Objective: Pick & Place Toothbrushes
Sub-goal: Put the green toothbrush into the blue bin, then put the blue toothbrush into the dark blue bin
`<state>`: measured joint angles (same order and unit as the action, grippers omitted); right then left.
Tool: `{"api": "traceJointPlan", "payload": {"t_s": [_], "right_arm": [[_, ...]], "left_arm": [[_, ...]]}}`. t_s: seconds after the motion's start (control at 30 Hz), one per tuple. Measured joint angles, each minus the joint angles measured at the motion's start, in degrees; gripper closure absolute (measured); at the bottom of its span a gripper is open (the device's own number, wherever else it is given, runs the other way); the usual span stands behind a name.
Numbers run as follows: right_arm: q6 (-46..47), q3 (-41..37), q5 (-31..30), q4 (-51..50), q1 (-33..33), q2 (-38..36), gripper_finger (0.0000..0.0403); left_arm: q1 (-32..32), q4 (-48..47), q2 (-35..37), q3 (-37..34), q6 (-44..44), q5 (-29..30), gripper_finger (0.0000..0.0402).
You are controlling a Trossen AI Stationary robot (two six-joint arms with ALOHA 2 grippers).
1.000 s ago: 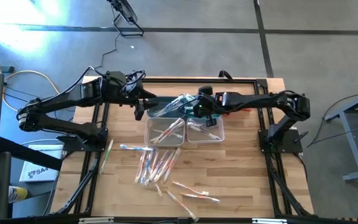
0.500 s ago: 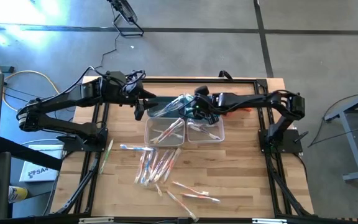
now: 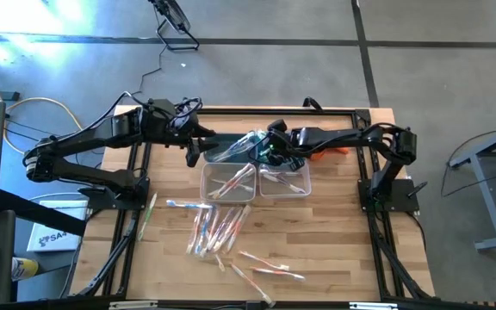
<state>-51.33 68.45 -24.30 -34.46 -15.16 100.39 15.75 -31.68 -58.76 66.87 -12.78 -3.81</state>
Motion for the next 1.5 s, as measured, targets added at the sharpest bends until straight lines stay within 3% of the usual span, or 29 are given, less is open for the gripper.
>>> {"api": "traceJointPlan", "payload": {"t_s": [0.47,0.87,1.5], "right_arm": [[0.02,0.00,-2.30,0.22,0.16,1.01,0.0326],[0.32,0.00,-4.66,-1.67,2.54,0.59,0.0322],[12.34,0.00,-4.02,0.06,5.92,-12.71,0.0322]], "left_arm": [[0.00,-0.29,0.00,0.00,-1.02,0.00,0.0215],[0.00,-0.37,0.00,0.00,-1.02,0.00,0.0215],[0.00,-0.37,0.00,0.00,-1.02,0.00,0.0215]]}}
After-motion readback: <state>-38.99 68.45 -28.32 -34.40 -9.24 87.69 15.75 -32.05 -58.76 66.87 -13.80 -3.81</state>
